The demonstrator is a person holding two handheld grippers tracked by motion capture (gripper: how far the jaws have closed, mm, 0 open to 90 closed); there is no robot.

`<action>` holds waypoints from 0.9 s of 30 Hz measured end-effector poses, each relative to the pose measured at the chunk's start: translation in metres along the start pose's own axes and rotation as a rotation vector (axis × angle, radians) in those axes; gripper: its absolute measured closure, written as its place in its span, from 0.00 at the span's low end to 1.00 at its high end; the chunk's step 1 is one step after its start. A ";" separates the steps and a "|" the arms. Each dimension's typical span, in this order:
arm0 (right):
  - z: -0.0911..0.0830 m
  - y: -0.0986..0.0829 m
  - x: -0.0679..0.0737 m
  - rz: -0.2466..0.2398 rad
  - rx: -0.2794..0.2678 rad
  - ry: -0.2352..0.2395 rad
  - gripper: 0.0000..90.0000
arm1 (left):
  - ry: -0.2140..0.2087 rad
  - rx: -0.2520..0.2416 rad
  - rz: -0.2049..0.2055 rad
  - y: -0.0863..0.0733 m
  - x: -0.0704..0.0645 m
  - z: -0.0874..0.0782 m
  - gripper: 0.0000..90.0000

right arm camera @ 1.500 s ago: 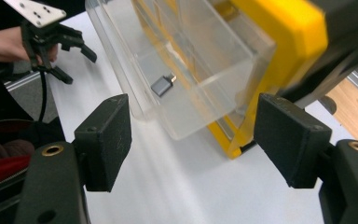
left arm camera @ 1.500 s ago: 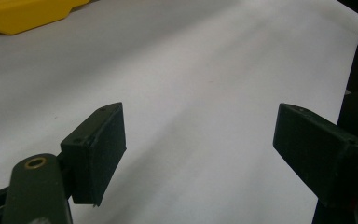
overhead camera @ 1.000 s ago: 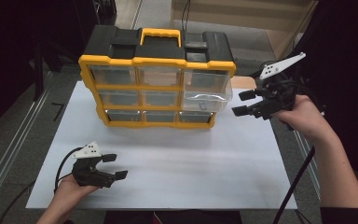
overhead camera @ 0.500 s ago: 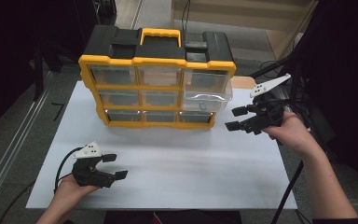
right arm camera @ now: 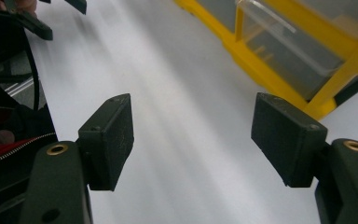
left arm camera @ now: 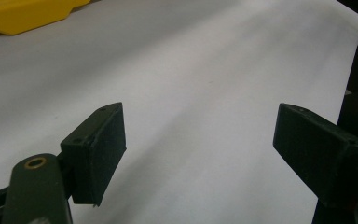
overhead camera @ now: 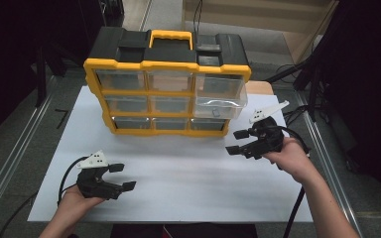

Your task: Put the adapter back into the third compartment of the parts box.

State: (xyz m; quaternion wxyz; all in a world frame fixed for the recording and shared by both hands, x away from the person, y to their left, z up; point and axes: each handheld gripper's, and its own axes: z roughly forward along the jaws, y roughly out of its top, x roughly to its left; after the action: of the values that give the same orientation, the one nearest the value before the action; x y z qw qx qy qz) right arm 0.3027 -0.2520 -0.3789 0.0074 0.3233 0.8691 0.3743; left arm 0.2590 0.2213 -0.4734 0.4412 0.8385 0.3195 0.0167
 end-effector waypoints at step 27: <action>0.059 -0.064 0.014 0.104 0.000 -0.016 0.32 | 0.001 0.001 0.001 0.000 -0.001 0.000 0.20</action>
State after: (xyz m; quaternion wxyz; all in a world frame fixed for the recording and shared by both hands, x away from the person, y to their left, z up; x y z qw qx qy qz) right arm 0.2706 -0.2389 -0.4602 -0.0050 0.3710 0.8512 0.3713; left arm 0.2585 0.2211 -0.4727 0.4406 0.8389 0.3192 0.0169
